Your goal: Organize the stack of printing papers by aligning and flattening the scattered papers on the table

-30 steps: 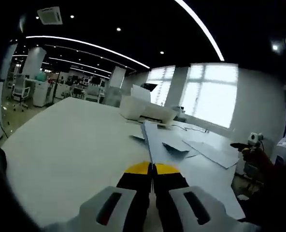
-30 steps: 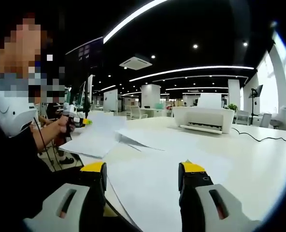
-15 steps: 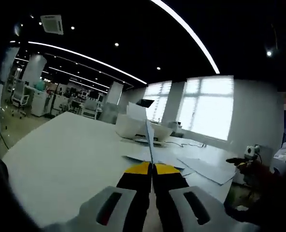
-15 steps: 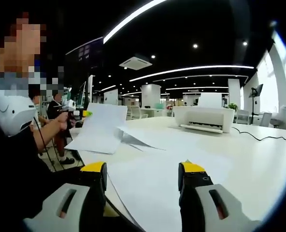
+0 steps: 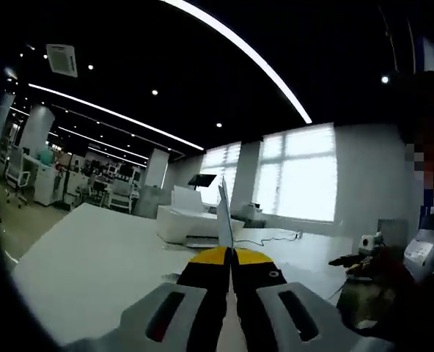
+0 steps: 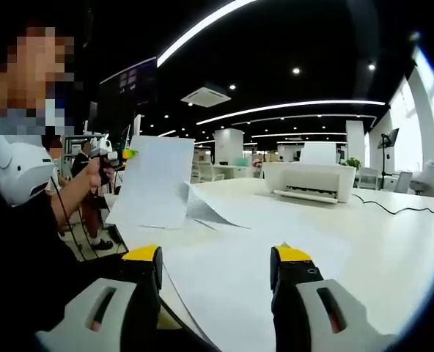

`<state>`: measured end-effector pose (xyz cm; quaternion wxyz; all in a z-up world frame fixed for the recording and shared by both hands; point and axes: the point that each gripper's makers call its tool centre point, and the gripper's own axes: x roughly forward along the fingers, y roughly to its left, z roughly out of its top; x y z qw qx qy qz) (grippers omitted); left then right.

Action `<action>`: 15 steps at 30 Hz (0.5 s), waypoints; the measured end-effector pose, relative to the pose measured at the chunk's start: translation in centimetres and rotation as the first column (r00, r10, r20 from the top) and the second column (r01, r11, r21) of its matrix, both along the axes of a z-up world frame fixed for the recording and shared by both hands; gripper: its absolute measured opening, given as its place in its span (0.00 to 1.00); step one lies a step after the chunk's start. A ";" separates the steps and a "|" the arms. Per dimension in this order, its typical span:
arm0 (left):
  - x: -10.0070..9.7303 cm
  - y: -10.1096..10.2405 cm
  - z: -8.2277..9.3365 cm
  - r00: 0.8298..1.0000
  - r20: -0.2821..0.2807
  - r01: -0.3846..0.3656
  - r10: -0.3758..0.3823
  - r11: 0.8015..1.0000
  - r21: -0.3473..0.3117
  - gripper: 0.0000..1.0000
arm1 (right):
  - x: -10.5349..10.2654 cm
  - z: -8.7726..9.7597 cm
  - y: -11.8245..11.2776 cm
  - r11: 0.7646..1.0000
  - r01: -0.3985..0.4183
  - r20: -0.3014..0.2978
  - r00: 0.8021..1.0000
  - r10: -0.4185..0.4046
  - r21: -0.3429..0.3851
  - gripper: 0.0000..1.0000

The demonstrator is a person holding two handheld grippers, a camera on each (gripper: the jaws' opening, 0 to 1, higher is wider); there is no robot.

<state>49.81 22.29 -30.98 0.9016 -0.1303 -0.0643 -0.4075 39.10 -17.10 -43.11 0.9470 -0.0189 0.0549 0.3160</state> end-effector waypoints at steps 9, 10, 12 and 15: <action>0.2 -0.7 3.7 0.997 0.076 0.029 -0.023 0.996 -0.087 0.06 | -0.3 0.3 -0.5 1.000 0.006 0.009 1.000 -0.006 0.005 0.56; 0.0 -0.6 4.4 0.995 0.096 0.044 -0.033 0.992 -0.120 0.06 | -0.4 0.4 -0.6 1.000 0.007 0.012 1.000 -0.007 0.006 0.56; -0.1 -0.2 5.2 0.993 0.110 0.056 -0.038 0.984 -0.167 0.06 | -0.5 0.5 -0.7 1.000 0.010 0.014 1.000 -0.010 0.007 0.55; -0.1 0.5 6.0 0.992 0.116 0.080 -0.052 0.965 -0.250 0.06 | -0.6 0.5 -0.8 1.000 0.012 0.015 1.000 -0.012 0.007 0.55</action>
